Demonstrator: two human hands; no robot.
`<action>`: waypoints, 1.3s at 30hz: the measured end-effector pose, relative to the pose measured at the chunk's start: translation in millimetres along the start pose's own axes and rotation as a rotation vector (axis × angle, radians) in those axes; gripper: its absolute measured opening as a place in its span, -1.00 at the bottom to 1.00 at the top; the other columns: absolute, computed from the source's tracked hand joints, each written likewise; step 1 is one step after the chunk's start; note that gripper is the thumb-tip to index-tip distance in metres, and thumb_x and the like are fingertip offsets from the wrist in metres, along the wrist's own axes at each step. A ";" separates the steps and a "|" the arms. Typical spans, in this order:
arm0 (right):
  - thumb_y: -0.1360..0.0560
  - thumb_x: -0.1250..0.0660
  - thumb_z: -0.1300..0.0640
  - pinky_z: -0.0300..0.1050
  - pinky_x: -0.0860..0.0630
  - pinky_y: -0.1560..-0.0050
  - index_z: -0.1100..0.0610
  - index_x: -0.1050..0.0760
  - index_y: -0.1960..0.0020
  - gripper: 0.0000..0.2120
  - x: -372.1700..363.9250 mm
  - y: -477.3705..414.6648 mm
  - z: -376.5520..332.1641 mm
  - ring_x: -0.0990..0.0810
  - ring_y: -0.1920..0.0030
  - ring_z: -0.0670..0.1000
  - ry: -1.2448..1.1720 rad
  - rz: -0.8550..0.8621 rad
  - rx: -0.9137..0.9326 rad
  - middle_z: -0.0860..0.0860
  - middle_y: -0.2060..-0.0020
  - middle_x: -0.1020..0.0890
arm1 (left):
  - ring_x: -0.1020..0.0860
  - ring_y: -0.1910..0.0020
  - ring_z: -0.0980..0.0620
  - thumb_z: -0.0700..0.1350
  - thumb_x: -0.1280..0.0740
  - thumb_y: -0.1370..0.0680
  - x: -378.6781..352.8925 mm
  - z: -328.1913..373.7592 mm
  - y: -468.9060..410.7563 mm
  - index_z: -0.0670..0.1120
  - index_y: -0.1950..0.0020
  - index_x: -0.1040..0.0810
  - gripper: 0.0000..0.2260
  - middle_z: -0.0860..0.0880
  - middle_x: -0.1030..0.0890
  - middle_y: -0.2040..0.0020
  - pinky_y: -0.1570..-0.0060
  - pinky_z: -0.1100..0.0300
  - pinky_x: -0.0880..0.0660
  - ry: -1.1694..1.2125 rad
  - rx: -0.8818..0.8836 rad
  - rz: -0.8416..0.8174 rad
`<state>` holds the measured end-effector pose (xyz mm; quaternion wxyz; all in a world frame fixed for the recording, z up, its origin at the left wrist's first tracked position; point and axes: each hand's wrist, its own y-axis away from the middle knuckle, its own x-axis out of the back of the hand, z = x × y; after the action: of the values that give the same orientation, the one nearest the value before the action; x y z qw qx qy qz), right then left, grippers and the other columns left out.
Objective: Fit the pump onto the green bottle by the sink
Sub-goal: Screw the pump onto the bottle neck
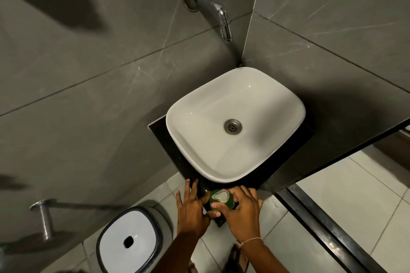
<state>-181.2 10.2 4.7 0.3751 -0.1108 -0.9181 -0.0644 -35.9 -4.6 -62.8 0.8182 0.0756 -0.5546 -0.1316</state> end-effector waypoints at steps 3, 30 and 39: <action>-0.13 -0.43 -0.35 0.00 -0.28 0.04 -0.17 -0.53 0.10 -0.57 4.0 0.1 1.1 -0.41 0.05 -0.07 0.048 -0.042 0.020 -0.23 0.23 -0.48 | 0.26 -0.54 -0.04 0.30 -0.35 -0.38 -0.2 -1.8 -0.8 0.16 -0.33 -0.46 -0.45 -0.01 -0.01 -0.59 -0.50 -0.23 0.18 -0.018 -0.009 -0.009; -0.39 -0.50 0.09 0.06 -0.61 0.01 0.06 -0.72 0.16 -0.94 37.1 -10.1 -35.2 -0.69 0.18 -0.02 -0.265 -0.132 -0.217 0.00 0.25 -0.74 | 0.22 -0.55 -0.07 0.31 -0.35 -0.37 -1.5 -3.9 -1.3 0.19 -0.36 -0.41 -0.41 -0.06 -0.04 -0.59 -0.46 -0.22 0.25 0.019 -0.024 -0.010; -0.40 -0.43 -0.07 -0.04 -0.28 -0.04 -0.14 -0.68 0.11 -0.91 54.2 -32.0 -48.8 -0.42 0.00 0.03 0.233 -0.243 0.130 -0.11 0.22 -0.58 | 0.26 -0.54 -0.07 0.32 -0.33 -0.39 -0.7 -2.4 -2.0 0.20 -0.40 -0.34 -0.39 -0.06 0.00 -0.59 -0.45 -0.20 0.29 0.022 -0.017 -0.031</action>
<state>-193.9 -22.2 76.3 0.4748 0.0338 -0.8772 -0.0625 -34.2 -6.4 -64.8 0.8228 0.0786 -0.5429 -0.1484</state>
